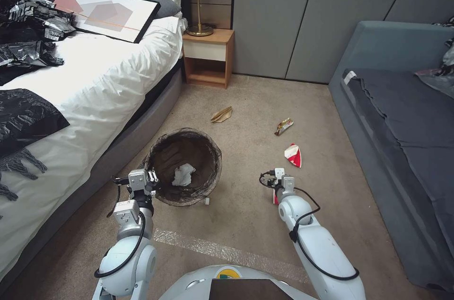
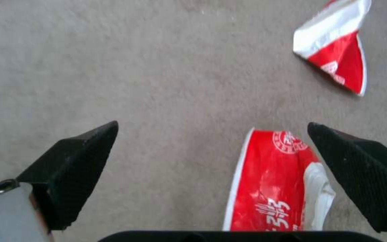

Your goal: Pick up the trash bin, then pick up the garbage from the floor and place it into the trash bin.

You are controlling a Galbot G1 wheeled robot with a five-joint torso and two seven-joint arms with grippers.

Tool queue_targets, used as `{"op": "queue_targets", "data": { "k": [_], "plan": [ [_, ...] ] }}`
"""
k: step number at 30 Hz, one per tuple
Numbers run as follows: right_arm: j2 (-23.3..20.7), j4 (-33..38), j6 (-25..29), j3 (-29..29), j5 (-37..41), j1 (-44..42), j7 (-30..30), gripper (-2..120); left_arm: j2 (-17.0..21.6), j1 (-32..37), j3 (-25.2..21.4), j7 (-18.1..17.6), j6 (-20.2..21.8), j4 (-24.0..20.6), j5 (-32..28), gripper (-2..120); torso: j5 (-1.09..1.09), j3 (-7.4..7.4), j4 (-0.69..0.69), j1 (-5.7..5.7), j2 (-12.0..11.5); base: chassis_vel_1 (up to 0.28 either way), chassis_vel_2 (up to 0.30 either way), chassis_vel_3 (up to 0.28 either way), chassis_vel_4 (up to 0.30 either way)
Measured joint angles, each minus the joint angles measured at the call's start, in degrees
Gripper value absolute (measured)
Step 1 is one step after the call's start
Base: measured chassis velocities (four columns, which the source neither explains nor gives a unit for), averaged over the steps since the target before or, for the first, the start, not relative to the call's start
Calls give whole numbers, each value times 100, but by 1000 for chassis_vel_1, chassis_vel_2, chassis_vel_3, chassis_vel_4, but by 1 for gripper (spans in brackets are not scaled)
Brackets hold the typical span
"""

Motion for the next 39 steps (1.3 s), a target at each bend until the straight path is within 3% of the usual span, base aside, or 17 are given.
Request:
{"op": "queue_targets", "data": {
  "k": [1, 3, 4, 5, 13, 30, 39],
  "plan": [
    [-25, -339, -55, -136, 138, 204, 43, 100, -4, -2, -16, -2, 2, 8, 3, 0, -15, 0, -1, 0, 0, 0, 0, 0, 0],
    [-30, -520, -80, -200, 188, 310, 55, 100, -11, 3, 1, 2, 3, 10, 3, 0, -2, 1, 7, 0, 0, 0, 0, 0, 0],
    [-13, -1096, -111, -344, 265, 646, 83, 100, -15, 3, -22, -2, 5, 10, 6, 0, -12, 0, 3, 0, 0, 0, 0, 0, 0],
    [4, -1451, -133, -414, 320, 831, 92, 100, -13, 15, -37, -1, 9, 9, 6, 0, -2, 0, 1, 0, 0, 0, 0, 0, 0],
    [94, -2997, 83, -505, 153, 1574, 54, 100, -35, 55, -64, -8, 10, -21, 18, 0, -5, 0, 1, 0, 0, 0, 0, 0, 0],
    [180, -4126, 644, -193, -443, 1856, -74, 100, -39, 77, -71, -22, -4, -13, 35, 0, -4, 0, 0, 0, 0, 0, 0, 0, 0],
    [206, -4382, 755, -150, -550, 1926, -93, 100, -42, 78, -63, -23, -5, -18, 45, 0, -5, 0, 1, 0, 0, 0, 0, 0, 0]
  ]
}}
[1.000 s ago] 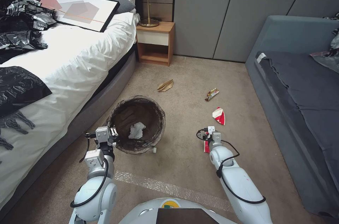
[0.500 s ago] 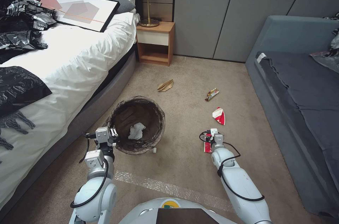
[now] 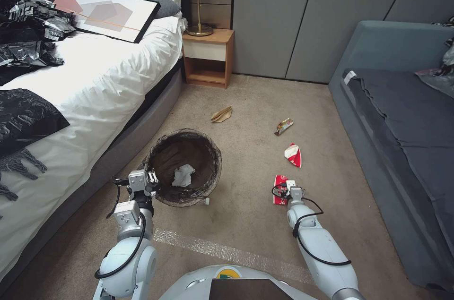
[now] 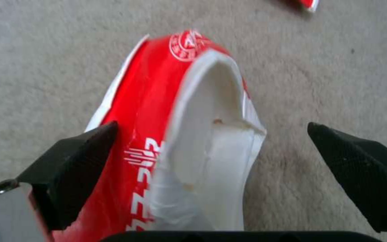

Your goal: Pick up the trash bin, then pick up the garbage from the floor and place it into the trash bin.

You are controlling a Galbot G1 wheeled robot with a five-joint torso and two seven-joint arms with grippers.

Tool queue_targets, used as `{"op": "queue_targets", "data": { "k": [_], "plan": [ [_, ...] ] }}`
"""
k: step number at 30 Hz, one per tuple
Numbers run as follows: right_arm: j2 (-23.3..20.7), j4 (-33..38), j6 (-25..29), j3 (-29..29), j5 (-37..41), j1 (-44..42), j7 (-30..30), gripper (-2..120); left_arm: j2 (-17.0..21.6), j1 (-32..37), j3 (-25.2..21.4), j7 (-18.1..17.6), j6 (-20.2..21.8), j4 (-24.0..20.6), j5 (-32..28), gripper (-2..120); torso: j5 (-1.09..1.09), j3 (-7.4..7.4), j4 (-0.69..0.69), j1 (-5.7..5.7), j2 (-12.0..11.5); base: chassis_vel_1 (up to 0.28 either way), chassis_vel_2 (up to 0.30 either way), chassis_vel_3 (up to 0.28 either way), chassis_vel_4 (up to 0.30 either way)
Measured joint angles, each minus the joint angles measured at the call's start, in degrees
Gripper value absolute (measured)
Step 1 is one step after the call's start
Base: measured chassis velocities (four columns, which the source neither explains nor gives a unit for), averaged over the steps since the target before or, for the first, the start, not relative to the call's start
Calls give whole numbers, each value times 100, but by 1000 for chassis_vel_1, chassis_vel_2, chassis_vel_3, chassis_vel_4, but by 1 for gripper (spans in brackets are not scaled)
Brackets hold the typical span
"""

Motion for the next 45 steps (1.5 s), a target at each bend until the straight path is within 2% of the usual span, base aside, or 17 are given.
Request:
{"op": "queue_targets", "data": {
  "k": [8, 11, 13, 15, 16, 18, 23, 32, 45],
  "plan": [
    [8, -356, 124, 85, -84, 73, -74, 98, 3, 7, -7, -1, -1, -1, 4, 0, 0, 0, 0, 0, 0, 0, 0, 0, 0],
    [26, -676, 249, 166, -178, 137, -132, 88, 1, 2, 2, -1, -3, 1, 15, 0, 0, 0, 0, 0, 0, 0, 0, 0, 0],
    [28, -758, 285, 183, -195, 157, -140, 86, 0, 2, 9, -1, -3, 3, 19, 0, 0, 0, 0, 0, 0, 0, 0, 0, 0],
    [30, -938, 358, 229, -219, 195, -181, 77, -1, 2, -3, -1, -4, 11, 26, 0, 0, 0, 1, 0, 0, 0, 0, 0, 0],
    [30, -938, 358, 229, -219, 195, -181, 77, -1, 2, -3, -1, -4, 11, 26, 0, 0, 0, 1, 0, 0, 0, 0, 0, 0],
    [45, -1053, 423, 253, -247, 208, -210, 68, -1, -2, -7, -1, -5, 13, 30, 0, 0, -1, 1, 0, 0, 0, 0, 0, 0],
    [70, -1134, 480, 270, -292, 214, -220, 59, -4, 1, 1, -2, -5, 13, 37, 0, -1, -1, 0, 0, 0, 0, 0, 0, 0],
    [102, -1174, 537, 319, -351, 184, -216, 32, 1, -6, 4, -5, -9, 5, 37, 0, 0, -1, 1, 0, 0, 0, 0, 0, 0],
    [86, -1290, 683, 376, -414, 181, -222, 3, 11, -31, 2, -6, -19, 21, 26, 0, -1, 0, 0, 0, 0, 0, 0, 0, 0]
  ]
}}
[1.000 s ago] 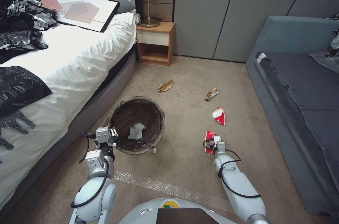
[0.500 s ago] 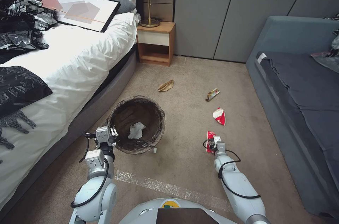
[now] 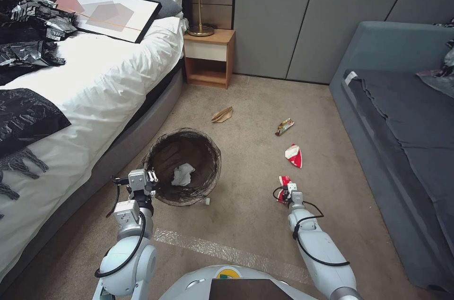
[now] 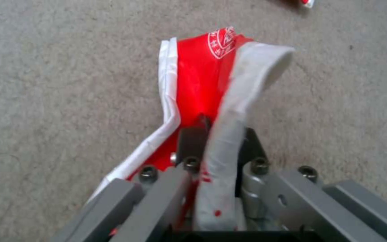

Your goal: Pick up the trash bin, then pick up the garbage from the floor and place it into the trash bin.

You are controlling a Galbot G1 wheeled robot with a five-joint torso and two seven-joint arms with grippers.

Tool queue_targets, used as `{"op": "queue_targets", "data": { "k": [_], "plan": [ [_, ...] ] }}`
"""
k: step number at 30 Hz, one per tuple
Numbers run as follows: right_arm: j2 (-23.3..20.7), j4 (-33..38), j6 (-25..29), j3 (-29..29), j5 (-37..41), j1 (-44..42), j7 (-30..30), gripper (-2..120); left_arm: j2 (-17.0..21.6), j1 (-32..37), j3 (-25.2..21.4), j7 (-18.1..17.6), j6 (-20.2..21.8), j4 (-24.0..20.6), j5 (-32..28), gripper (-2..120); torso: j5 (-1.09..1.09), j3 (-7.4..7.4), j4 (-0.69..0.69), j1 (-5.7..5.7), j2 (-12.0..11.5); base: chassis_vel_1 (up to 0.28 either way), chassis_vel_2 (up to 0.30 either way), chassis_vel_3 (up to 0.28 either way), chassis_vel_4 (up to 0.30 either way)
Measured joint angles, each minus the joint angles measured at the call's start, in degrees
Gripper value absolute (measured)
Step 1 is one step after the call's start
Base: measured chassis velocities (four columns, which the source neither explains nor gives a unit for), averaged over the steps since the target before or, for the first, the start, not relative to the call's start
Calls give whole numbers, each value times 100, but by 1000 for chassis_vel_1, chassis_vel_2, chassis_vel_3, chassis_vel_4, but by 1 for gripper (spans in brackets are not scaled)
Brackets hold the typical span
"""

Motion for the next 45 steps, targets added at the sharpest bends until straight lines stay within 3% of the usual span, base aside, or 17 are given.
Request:
{"op": "queue_targets", "data": {
  "k": [10, 15, 27, 34, 37, 45],
  "plan": [
    [-25, -6, 91, 31, -28, -9, -2, 0, 9, -17, -1, 1, 0, -1, -13, 0, 1, 0, 0, 0, 0, 0, 0, 0, 0],
    [-63, 421, 126, 30, -45, -173, 48, 0, 15, -20, -8, 2, 0, -1, -23, 0, 2, 1, -2, 0, 0, 0, 0, 0, 0],
    [-161, 2697, 120, 21, -51, -982, 149, 0, 8, -34, 11, 5, 1, 34, -16, 0, 0, 0, 0, 0, -1, 0, 0, 0, 0],
    [-247, 4578, 400, -174, -11, -1463, 100, 0, 18, -13, 43, 5, 9, 41, 16, 0, 0, 0, -1, 0, -1, 0, 0, 0, 0],
    [-272, 5047, 745, -312, 93, -1486, -58, 0, 17, -8, 66, 8, 9, 48, 36, 0, -2, 0, 1, 0, 0, 0, 0, 0, 0],
    [-292, 5494, 1100, -503, 188, -1484, -340, 0, 12, -10, 77, 7, 9, 64, 51, 0, 0, 0, 0, 0, 0, 0, 0, 0, 0]
  ]
}}
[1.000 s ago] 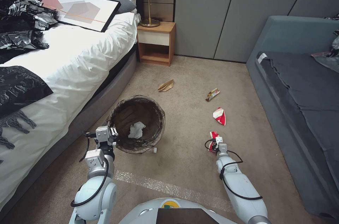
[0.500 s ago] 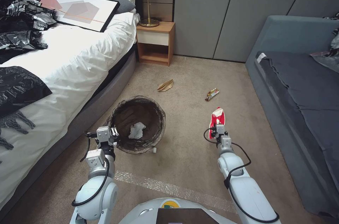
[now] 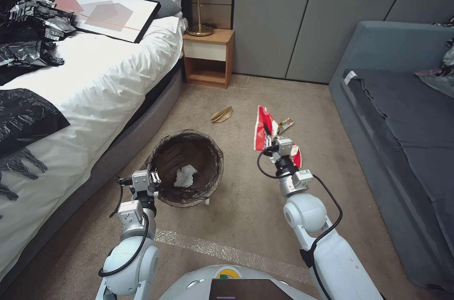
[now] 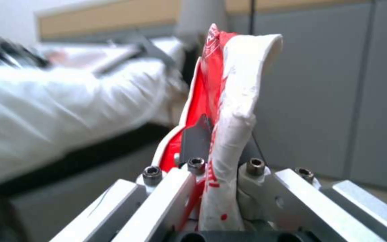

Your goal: Pick up the trash bin, then pick up the garbage from the floor and place it into the trash bin.

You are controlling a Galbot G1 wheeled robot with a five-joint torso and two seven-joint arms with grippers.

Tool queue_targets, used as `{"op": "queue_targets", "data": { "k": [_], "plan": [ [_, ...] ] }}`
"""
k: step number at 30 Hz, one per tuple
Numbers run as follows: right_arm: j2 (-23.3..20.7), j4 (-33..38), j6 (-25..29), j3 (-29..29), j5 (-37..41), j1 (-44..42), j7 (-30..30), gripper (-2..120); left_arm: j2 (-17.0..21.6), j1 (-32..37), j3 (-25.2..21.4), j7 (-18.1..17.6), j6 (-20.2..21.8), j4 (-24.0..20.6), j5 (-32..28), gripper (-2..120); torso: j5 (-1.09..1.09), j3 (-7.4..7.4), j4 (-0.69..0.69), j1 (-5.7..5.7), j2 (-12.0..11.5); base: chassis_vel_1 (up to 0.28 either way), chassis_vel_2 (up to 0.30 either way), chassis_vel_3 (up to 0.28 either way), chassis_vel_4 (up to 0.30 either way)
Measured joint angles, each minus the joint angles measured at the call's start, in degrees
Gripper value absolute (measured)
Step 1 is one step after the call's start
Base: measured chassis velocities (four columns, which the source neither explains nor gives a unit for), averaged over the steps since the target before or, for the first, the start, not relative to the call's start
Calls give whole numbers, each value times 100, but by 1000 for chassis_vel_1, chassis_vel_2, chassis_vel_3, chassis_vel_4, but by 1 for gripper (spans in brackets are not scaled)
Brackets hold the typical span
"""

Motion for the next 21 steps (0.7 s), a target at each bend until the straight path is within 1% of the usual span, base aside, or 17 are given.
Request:
{"op": "queue_targets", "data": {
  "k": [4, 7, 8, 9, 11, 12, 14, 15, 17, 19, 21],
  "plan": [
    [-11, 162, 84, -89, 67, 10, -72, 0, -1, 0, 13, 2, 0, 4, 5, 0, -1, 0, 1, 0, 0, 0, 0, 0, 0],
    [-81, 735, 221, -463, 245, 67, -313, 0, 4, 21, 46, 10, 0, 9, 38, 0, -1, 0, 0, 0, 0, 0, 0, 0, 0],
    [-81, 735, 221, -463, 245, 67, -313, 0, 4, 21, 46, 10, 0, 9, 38, 0, -1, 0, 0, 0, 0, 0, 0, 0, 0],
    [-164, 943, 231, -646, 316, 128, -415, 0, 10, 35, 70, 18, 10, 10, 70, 0, -1, 0, 0, 0, 0, 0, 0, 0, 0],
    [-332, 1141, 212, -892, 406, 190, -520, 0, 11, 54, 106, 30, 22, 18, 123, 0, 0, 0, 0, 0, 0, 0, 0, 0, 0],
    [-332, 1141, 212, -892, 406, 190, -520, 0, 11, 54, 106, 30, 22, 18, 123, 0, 0, 0, 0, 0, 0, 0, 0, 0, 0],
    [-565, 1271, 117, -1201, 473, 252, -561, 0, 5, 76, 151, 34, 32, 23, 183, 0, 0, 0, -1, 0, 0, 0, 0, 0, 0],
    [-565, 1271, 117, -1201, 473, 252, -561, 0, 5, 76, 151, 34, 32, 23, 183, 0, 0, 0, -1, 0, 0, 0, 0, 0, 0],
    [-771, 1310, 5, -1473, 488, 339, -558, 0, 3, 95, 183, 37, 45, 23, 238, 0, 0, 0, -1, 0, 0, 0, 0, 0, 0],
    [-807, 1310, -26, -1544, 486, 368, -554, 0, 2, 102, 193, 38, 49, 23, 250, 0, 0, 0, 0, 0, 0, 0, 0, 0, 0],
    [-842, 1266, -143, -1797, 514, 484, -511, 0, -8, 137, 254, 44, 57, 9, 314, 0, 0, 0, 0, 0, 0, 0, 0, 0, 0]
  ]
}}
